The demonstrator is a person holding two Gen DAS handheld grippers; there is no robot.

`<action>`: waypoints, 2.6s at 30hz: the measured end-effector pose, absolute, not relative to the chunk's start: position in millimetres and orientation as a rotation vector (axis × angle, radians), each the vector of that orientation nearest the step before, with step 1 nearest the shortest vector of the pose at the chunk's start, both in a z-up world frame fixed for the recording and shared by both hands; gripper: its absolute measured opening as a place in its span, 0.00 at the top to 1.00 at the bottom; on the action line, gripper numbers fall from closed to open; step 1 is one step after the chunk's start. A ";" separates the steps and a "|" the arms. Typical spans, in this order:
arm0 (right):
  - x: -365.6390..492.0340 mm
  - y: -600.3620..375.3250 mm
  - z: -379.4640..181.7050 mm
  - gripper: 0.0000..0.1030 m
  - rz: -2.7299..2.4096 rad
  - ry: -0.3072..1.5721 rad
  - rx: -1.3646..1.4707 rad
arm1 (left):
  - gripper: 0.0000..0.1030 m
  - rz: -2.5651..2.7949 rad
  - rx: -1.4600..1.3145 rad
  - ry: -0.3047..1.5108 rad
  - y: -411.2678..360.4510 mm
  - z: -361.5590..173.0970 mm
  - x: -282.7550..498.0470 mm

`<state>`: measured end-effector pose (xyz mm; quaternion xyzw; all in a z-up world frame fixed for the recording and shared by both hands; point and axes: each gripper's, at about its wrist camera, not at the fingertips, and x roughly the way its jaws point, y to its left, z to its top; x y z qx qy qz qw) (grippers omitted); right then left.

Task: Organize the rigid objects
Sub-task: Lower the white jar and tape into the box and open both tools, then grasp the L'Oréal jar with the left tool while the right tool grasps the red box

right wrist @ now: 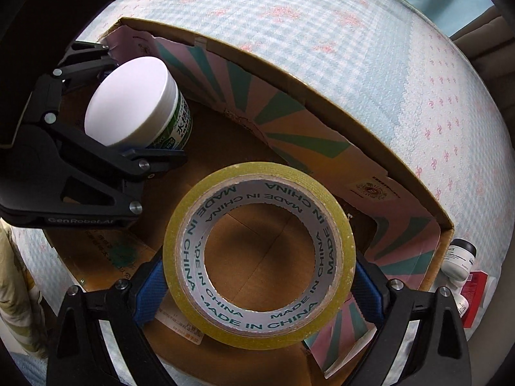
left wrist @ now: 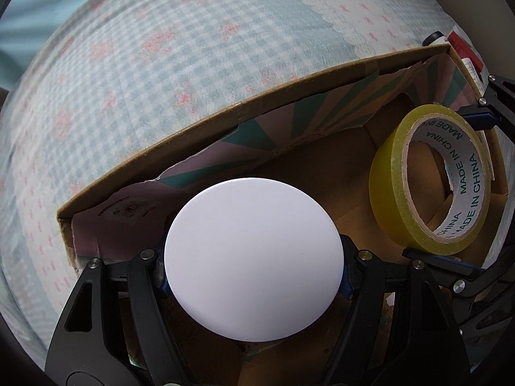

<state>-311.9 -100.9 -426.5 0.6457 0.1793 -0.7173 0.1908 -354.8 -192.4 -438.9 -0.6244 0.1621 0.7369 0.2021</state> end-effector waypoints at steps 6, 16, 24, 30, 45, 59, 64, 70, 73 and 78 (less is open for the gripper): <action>-313.6 -93.1 -431.8 0.00 -1.953 0.403 1.882 | 0.00 2.076 -1.712 0.379 -192.1 -414.4 -357.4; -297.3 -85.3 -394.8 0.00 -2.114 0.409 1.716 | 0.00 2.174 -1.717 0.297 -218.9 -377.2 -344.1; -281.8 -95.5 -359.1 0.00 -2.179 0.435 1.633 | 0.00 2.242 -1.684 0.287 -234.0 -341.4 -327.3; -280.4 -98.5 -322.6 0.00 -2.250 0.487 1.518 | 0.00 2.318 -1.640 0.246 -244.8 -300.6 -309.5; -199.0 -58.3 -212.9 0.00 -2.491 0.288 1.410 | 0.00 2.521 -1.550 0.083 -241.6 -192.7 -225.4; -159.1 83.0 -146.4 0.00 -2.782 0.132 1.368 | 0.00 2.556 -1.424 0.182 -96.2 -144.0 -200.2; -155.5 147.5 -141.9 0.00 -2.827 0.116 1.388 | 0.00 2.531 -1.398 0.160 -31.9 -139.8 -207.8; -162.8 224.3 -151.4 0.00 -2.838 0.042 1.471 | 0.00 2.484 -1.432 0.135 37.4 -152.3 -223.3; -172.3 253.6 -161.7 0.00 -2.821 -0.001 1.512 | 0.00 2.460 -1.482 0.101 63.6 -164.9 -231.7; -197.9 293.6 -185.3 0.00 -2.788 -0.060 1.587 | 0.00 2.399 -1.582 0.076 99.6 -193.4 -252.6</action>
